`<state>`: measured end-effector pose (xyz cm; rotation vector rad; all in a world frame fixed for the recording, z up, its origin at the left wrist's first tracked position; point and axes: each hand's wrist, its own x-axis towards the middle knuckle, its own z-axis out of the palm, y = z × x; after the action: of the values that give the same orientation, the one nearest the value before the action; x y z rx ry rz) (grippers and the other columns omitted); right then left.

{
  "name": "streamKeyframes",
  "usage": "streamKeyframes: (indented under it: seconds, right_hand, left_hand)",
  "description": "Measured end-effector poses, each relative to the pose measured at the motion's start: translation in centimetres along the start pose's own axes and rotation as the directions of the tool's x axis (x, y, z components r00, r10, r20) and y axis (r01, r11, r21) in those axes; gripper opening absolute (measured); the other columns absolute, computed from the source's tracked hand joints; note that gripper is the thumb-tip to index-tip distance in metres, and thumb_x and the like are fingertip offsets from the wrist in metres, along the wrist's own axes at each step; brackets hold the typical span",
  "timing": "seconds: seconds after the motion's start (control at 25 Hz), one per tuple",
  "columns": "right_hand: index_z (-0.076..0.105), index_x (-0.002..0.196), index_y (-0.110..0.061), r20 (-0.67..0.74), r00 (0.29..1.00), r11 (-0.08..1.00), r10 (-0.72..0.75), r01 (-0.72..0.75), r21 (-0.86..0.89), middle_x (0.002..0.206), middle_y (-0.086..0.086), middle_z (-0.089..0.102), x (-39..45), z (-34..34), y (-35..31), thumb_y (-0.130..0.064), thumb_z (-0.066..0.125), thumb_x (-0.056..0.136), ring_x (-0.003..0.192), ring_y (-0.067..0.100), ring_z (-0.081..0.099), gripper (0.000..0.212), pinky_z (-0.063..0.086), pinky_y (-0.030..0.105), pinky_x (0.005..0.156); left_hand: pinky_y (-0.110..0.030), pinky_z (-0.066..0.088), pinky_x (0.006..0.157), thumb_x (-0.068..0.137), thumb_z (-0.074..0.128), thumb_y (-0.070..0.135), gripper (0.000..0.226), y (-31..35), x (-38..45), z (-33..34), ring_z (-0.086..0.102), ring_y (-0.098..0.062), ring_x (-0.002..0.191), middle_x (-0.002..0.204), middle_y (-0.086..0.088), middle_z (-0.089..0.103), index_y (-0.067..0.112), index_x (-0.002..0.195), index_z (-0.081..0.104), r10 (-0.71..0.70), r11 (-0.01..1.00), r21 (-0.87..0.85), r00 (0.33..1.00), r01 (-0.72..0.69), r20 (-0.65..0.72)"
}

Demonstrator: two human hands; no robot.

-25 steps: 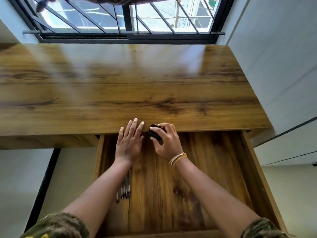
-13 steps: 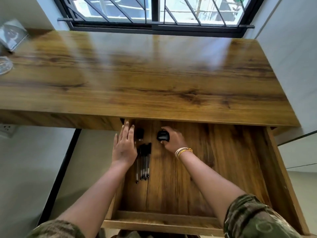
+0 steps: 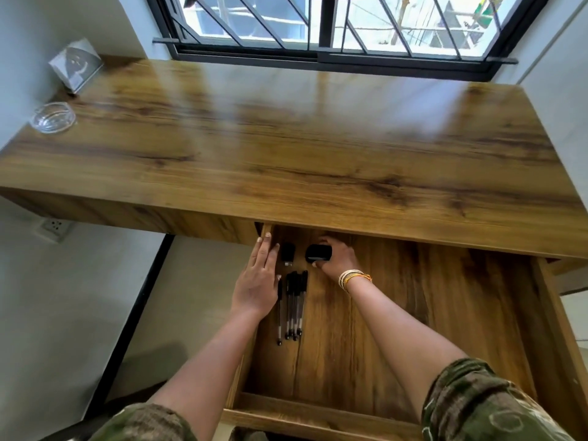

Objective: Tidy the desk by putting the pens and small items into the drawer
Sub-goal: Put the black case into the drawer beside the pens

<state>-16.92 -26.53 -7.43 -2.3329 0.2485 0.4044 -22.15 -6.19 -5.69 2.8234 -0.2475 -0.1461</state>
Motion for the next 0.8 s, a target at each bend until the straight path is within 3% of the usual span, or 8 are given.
streamKeyframes:
  seconds: [0.28, 0.4, 0.6, 0.8]
  right_hand:
    - [0.05, 0.136, -0.028, 0.067, 0.998, 0.99, -0.02, 0.029, -0.136, 0.132, 0.004, 0.061, 0.8, 0.4, -1.0, -0.019, 0.078, 0.076, 0.125, 0.029, 0.053, 0.067, 0.048, 0.041, 0.102]
    - [0.045, 0.14, -0.029, 0.09, 0.996, 0.982, -0.017, 0.033, -0.186, 0.135, 0.005, 0.058, 0.6, 0.4, -1.1, -0.017, 0.077, 0.077, 0.128, 0.031, 0.051, 0.071, 0.047, 0.043, 0.102]
    - [0.03, 0.148, -0.027, 0.108, 0.993, 0.971, 0.049, -0.022, -0.236, 0.15, 0.009, 0.04, -0.3, 0.2, -0.6, -0.012, 0.076, 0.077, 0.138, 0.034, 0.037, 0.086, 0.04, 0.042, 0.109]
    - [0.025, 0.15, -0.017, 0.073, 0.987, 0.928, 0.144, -0.109, -0.357, 0.155, 0.009, 0.028, -3.2, 0.5, 0.2, -0.023, 0.082, 0.071, 0.14, 0.033, 0.034, 0.097, 0.039, 0.041, 0.11]
  left_hand:
    - [-0.031, 0.012, 0.112, 0.096, 0.054, 0.018, 0.064, -0.2, 0.0, 0.3, -0.01, -0.014, 0.149, 0.163, 0.004, -0.007, 0.017, 0.153, 0.023, -0.01, 1.0, -0.005, 1.0, 0.01, -0.009]
    - [-0.031, 0.009, 0.113, 0.097, 0.051, 0.019, 0.064, -0.2, 0.1, 0.3, -0.014, -0.014, 0.149, 0.162, 0.005, -0.012, 0.018, 0.153, 0.02, -0.006, 1.0, 0.002, 1.0, 0.006, 0.004]
    - [-0.028, 0.014, 0.114, 0.097, 0.051, 0.022, 0.064, -0.2, 0.0, 0.0, -0.018, -0.015, 0.148, 0.162, 0.004, -0.017, 0.019, 0.153, 0.02, 0.009, 0.999, 0.03, 0.999, -0.01, 0.035]
    - [-0.038, 0.027, 0.116, 0.095, 0.056, 0.029, 0.069, 0.0, -0.2, -1.1, -0.022, -0.015, 0.147, 0.161, 0.005, -0.024, 0.024, 0.154, 0.02, 0.01, 0.999, 0.043, 0.992, -0.015, 0.124]
